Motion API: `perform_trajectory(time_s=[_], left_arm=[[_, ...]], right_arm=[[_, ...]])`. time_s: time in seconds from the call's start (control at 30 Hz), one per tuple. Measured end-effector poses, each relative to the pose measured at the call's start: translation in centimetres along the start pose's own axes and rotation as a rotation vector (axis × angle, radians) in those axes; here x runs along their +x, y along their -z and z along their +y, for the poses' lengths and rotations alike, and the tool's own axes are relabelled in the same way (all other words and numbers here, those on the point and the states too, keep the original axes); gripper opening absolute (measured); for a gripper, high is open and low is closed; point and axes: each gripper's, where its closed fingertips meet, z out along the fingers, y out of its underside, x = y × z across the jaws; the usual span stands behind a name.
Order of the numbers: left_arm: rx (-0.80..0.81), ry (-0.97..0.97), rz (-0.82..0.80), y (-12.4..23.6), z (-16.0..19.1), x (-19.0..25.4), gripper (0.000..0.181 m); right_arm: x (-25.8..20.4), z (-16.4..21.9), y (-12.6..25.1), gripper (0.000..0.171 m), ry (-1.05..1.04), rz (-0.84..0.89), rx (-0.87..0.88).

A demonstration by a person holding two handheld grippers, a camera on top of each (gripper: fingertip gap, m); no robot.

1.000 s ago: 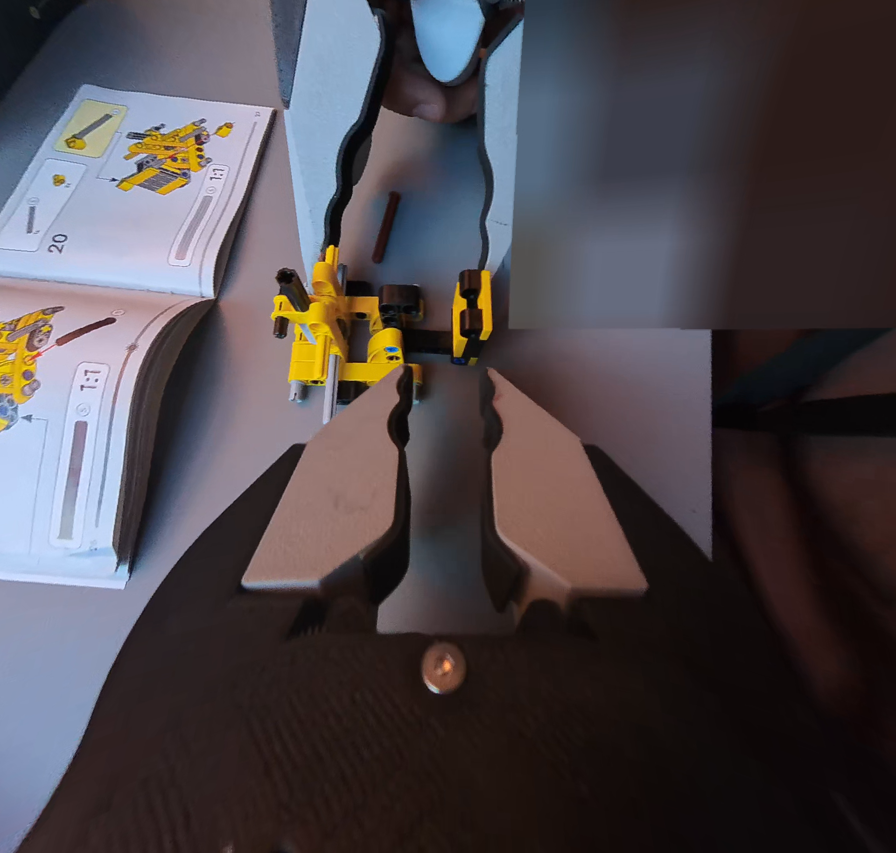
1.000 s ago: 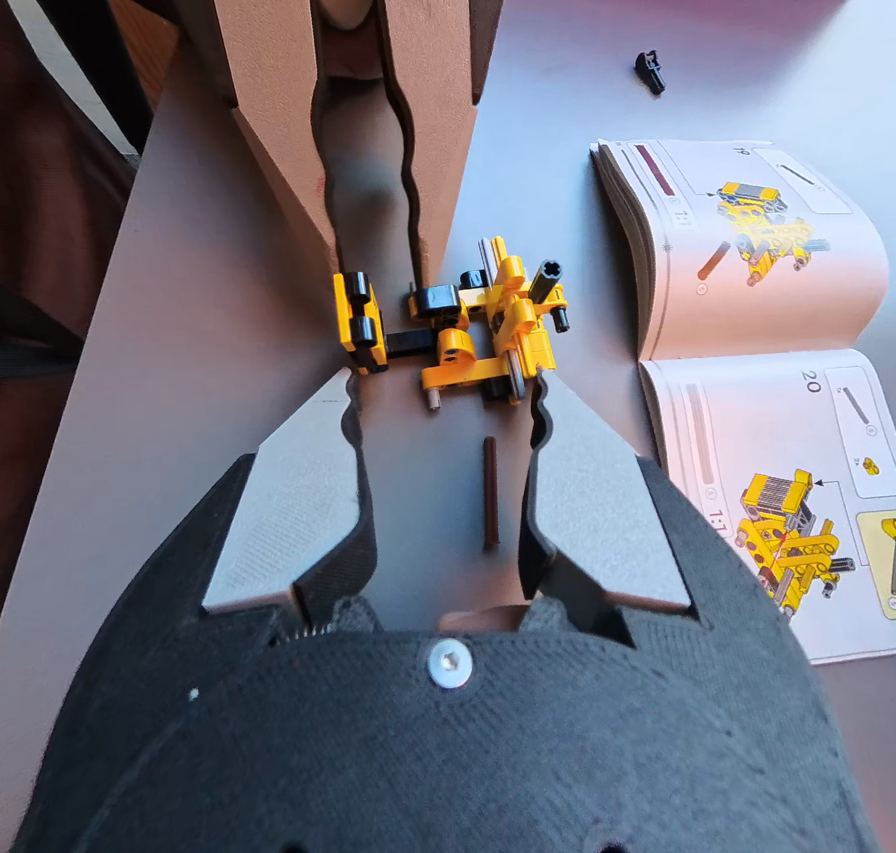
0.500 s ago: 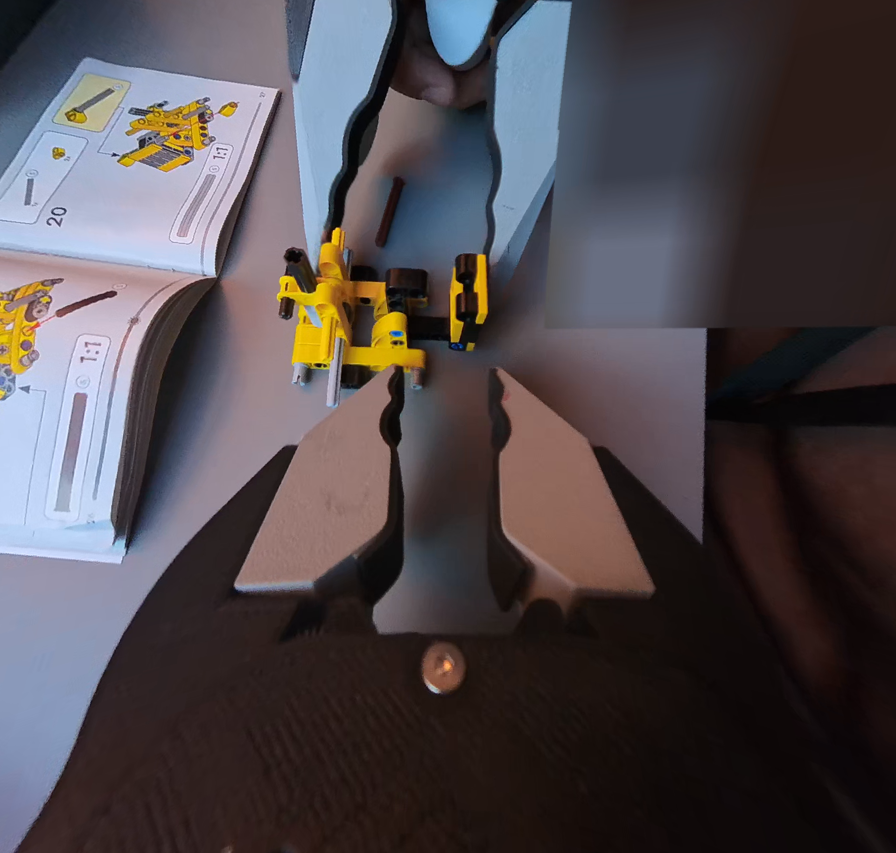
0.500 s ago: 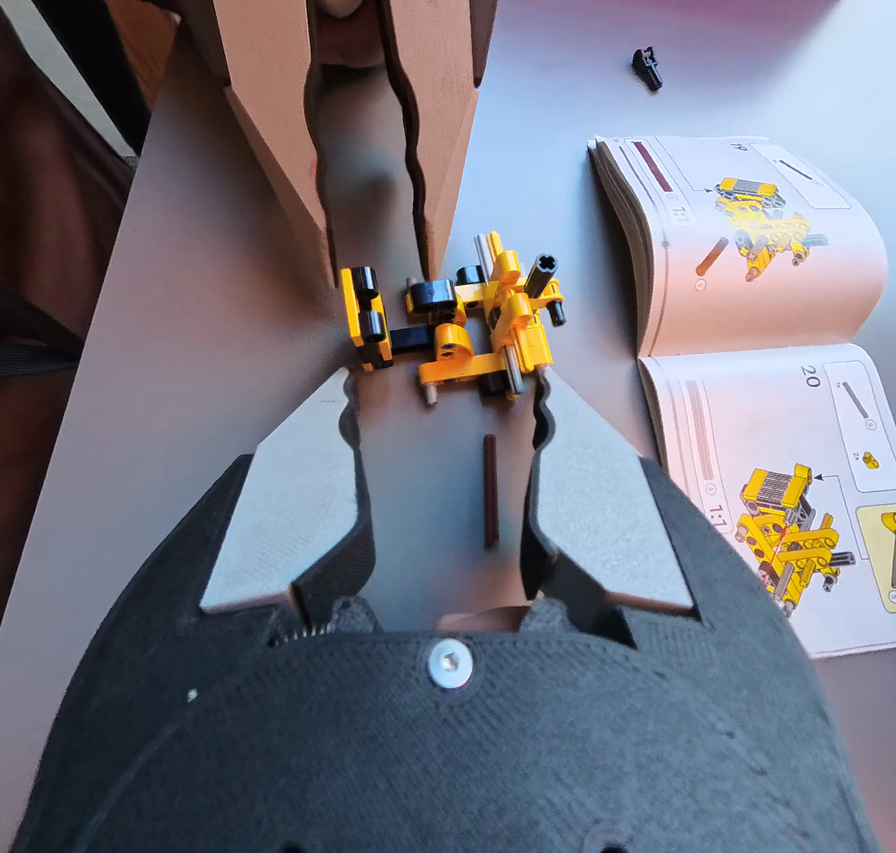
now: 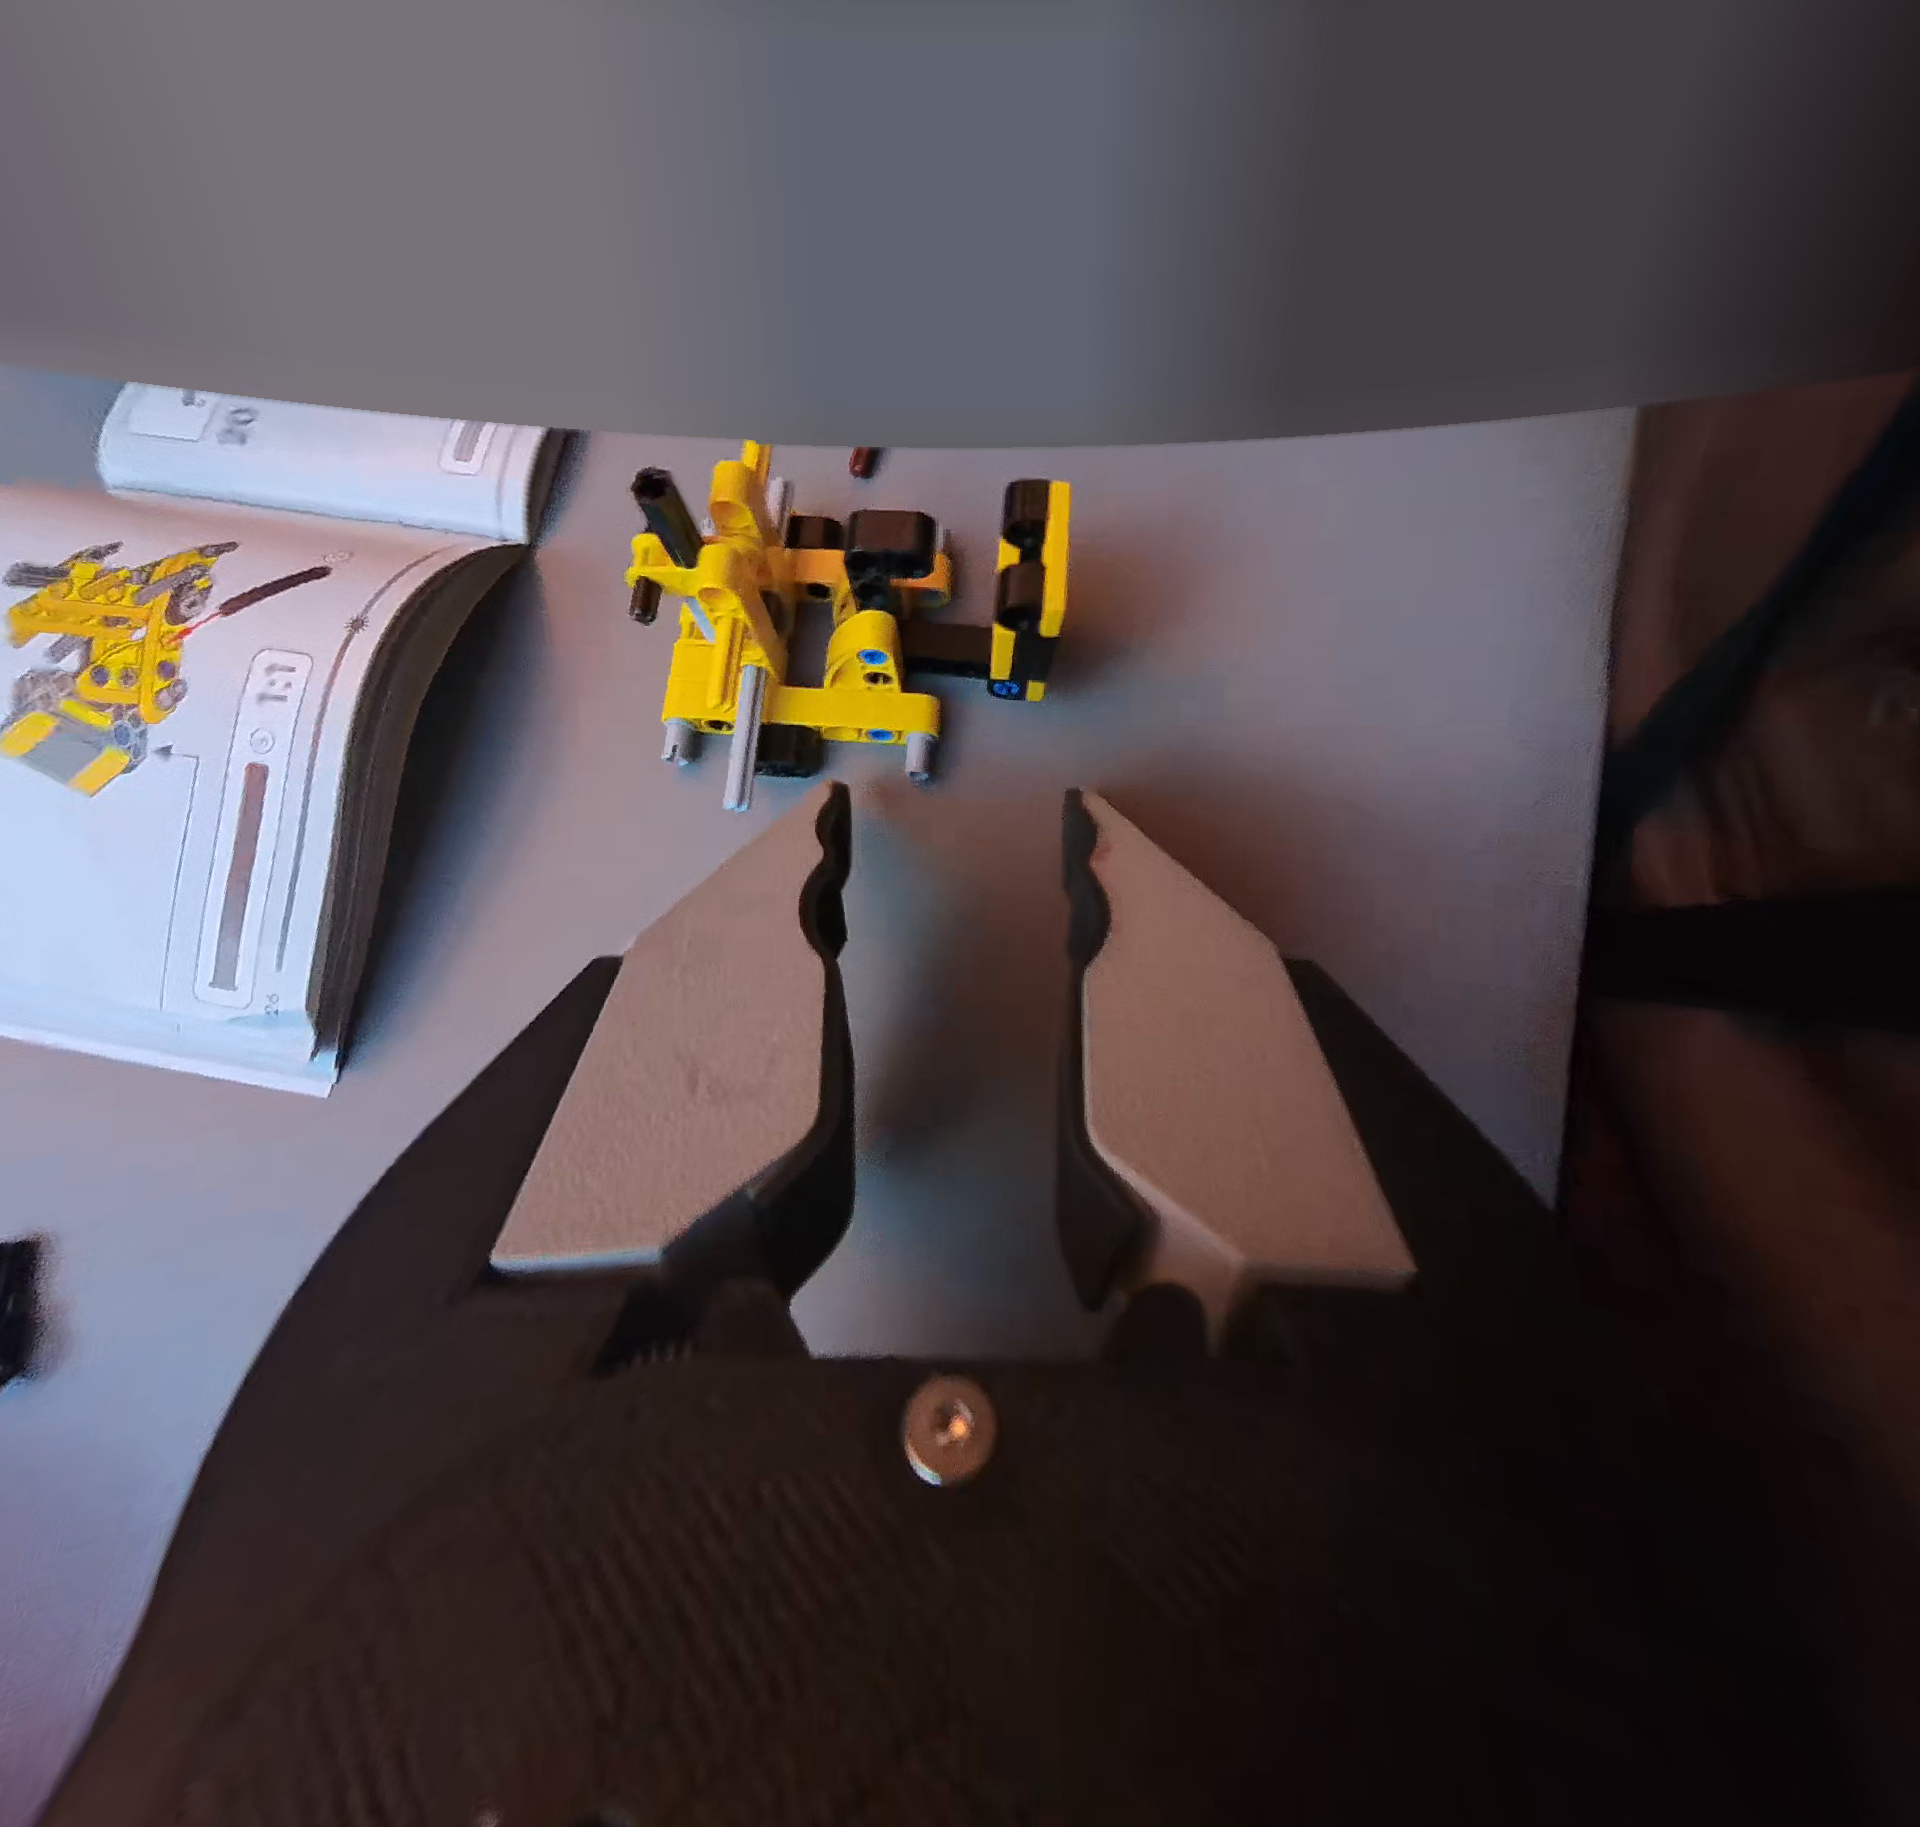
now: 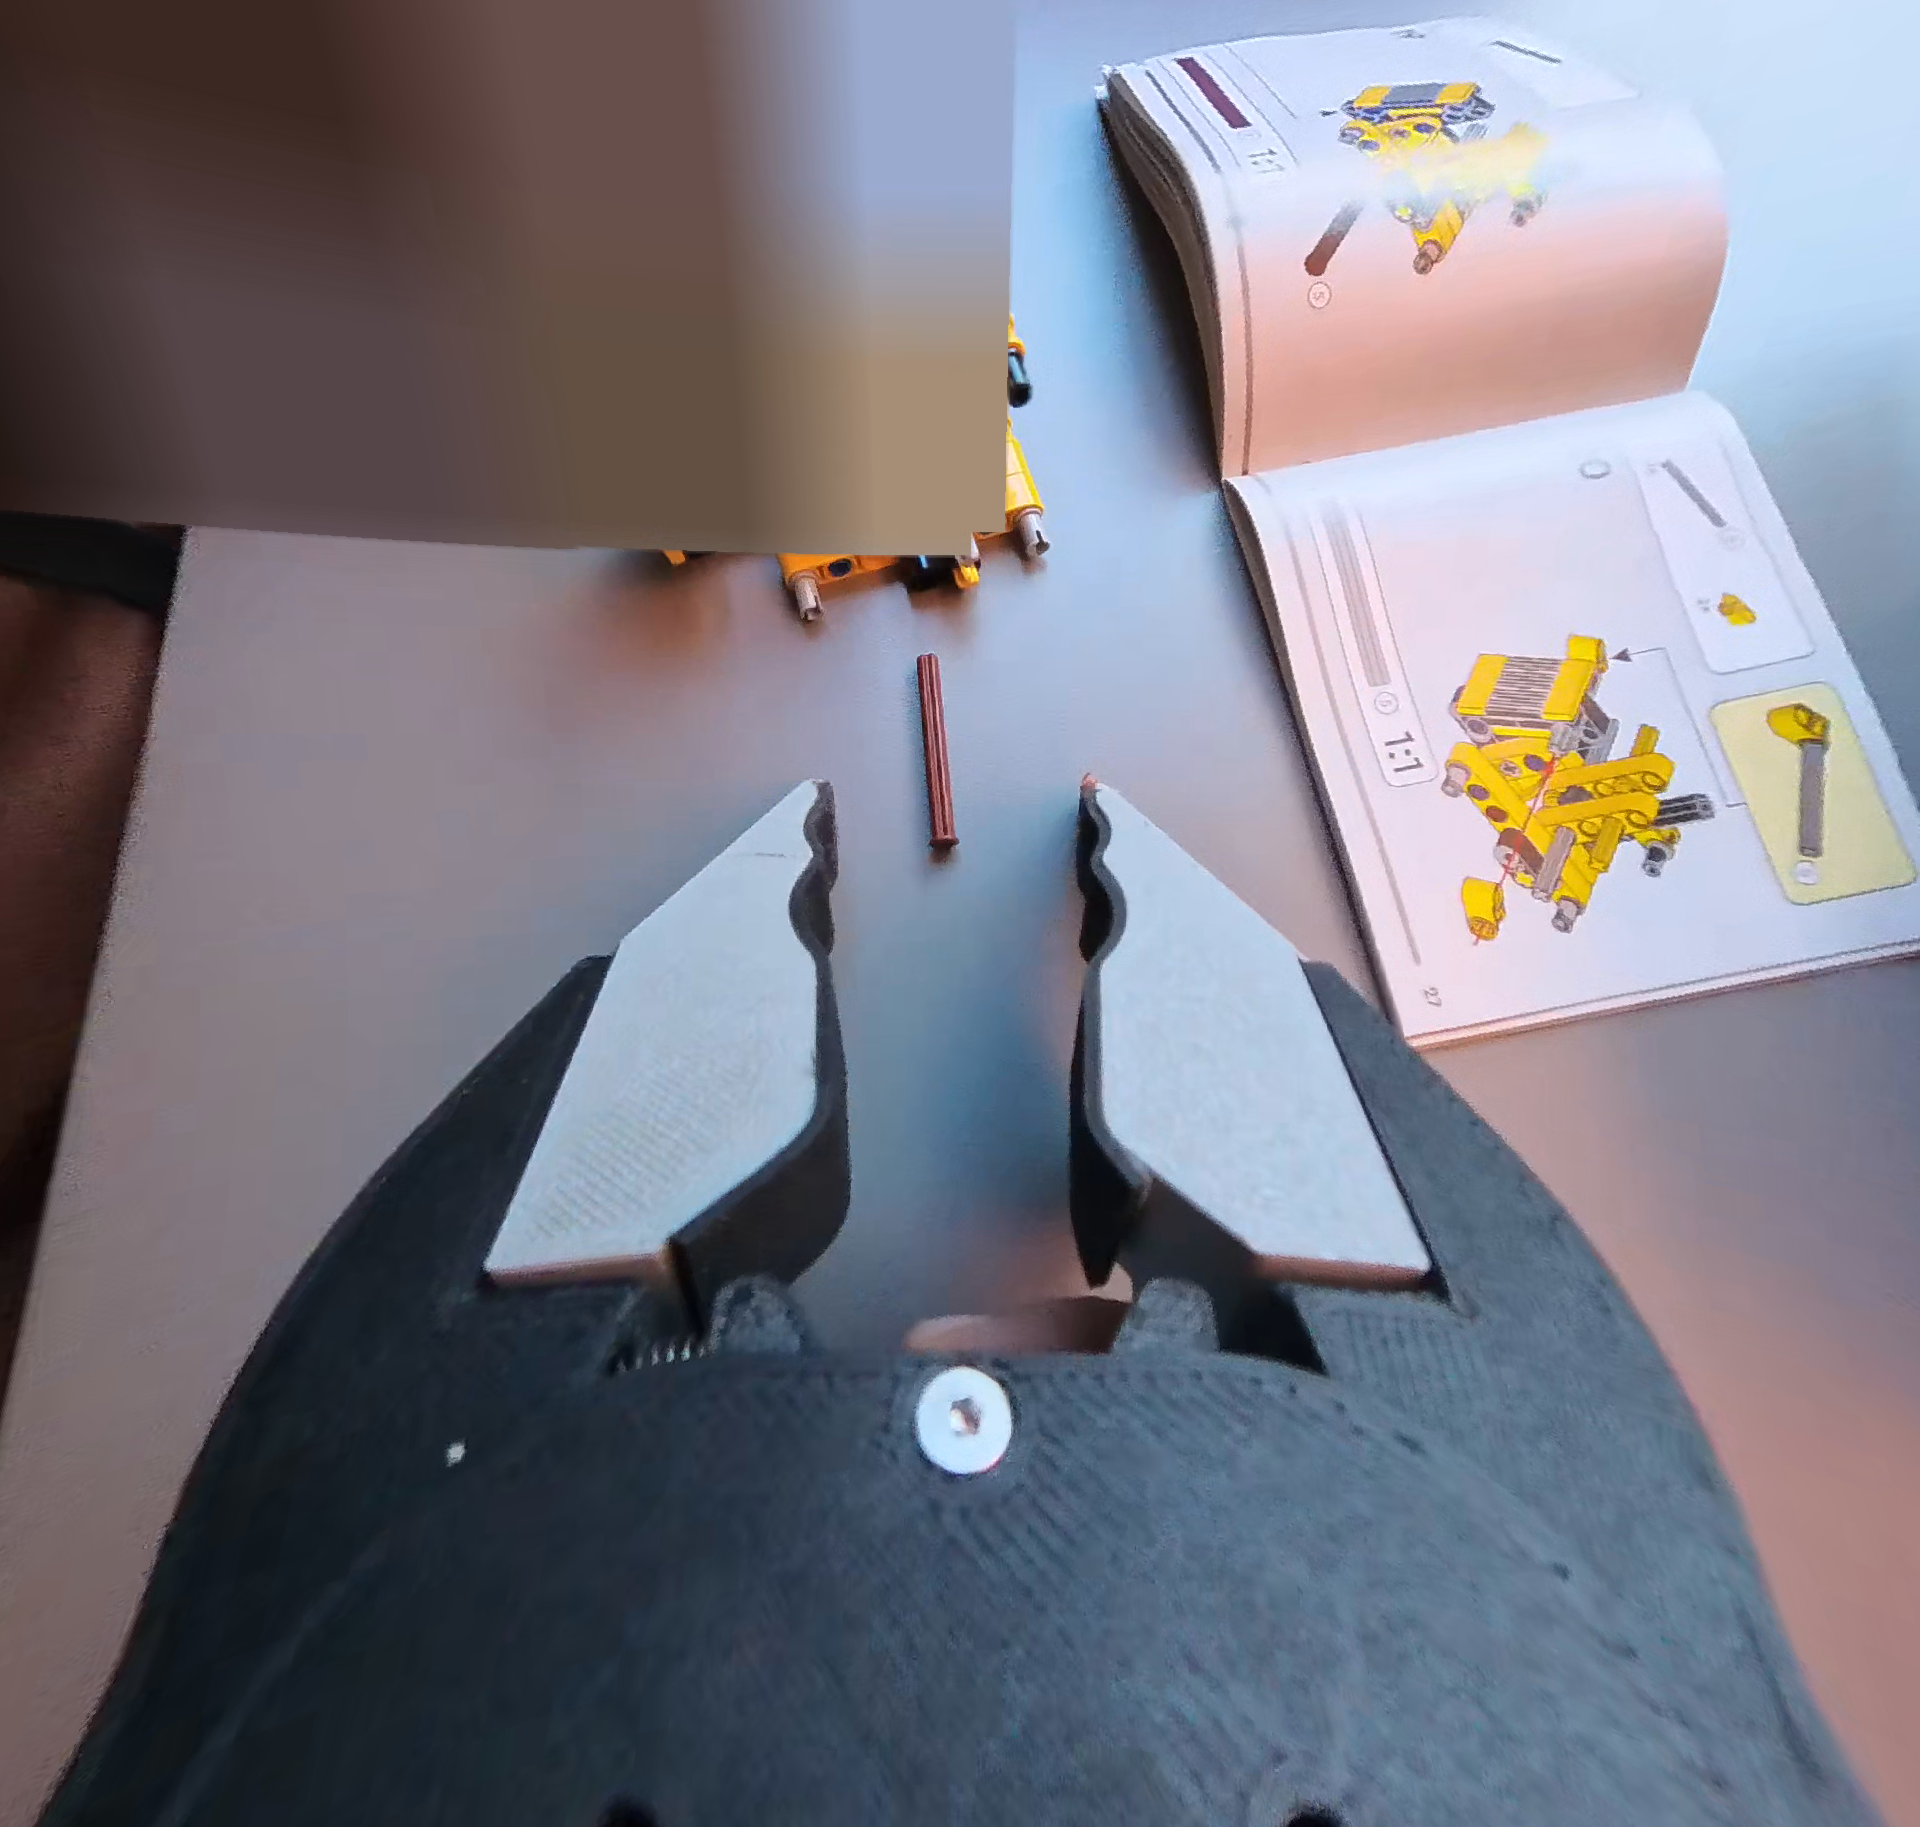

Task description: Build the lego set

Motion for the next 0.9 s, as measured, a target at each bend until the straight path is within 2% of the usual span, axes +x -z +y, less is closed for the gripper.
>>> perform_trajectory(time_s=[0.03, 0.13, 0.27, 0.4, 0.6, 0.77, 0.9], left_arm=[[0.01, 0.02, -0.031, 0.1, -0.1, -0.3, 0.038], [0.049, 0.062, -0.078, 0.6, -0.5, -1.0, 0.04], [-0.022, 0.039, -0.093, -0.3, 0.2, -0.8, 0.063], [-0.027, 0.055, -0.072, -0.6, 0.0, -0.4, 0.067], [-0.027, 0.113, -0.042, -0.6, 0.1, -0.6, 0.062], [0.056, 0.156, -0.024, 0.0, -1.0, -1.4, 0.063], [0.135, 0.138, -0.028, 0.8, -2.0, -2.7, 0.079]], right_arm=[[0.0, 0.0, 0.0, 0.043, -0.014, -0.016, 0.004], [0.0, -0.1, 0.1, 0.041, -0.031, -0.039, 0.008], [-0.1, -0.6, -0.1, 0.046, 0.002, -0.022, 0.024], [-2.0, -2.1, -1.3, 0.065, 0.028, -0.061, 0.048], [-2.7, -2.7, -3.0, 0.076, 0.063, -0.019, 0.007], [-2.5, -2.8, -3.5, 0.077, 0.087, 0.049, -0.013], [-2.7, -3.2, -3.4, 0.076, 0.095, 0.043, 0.009]])
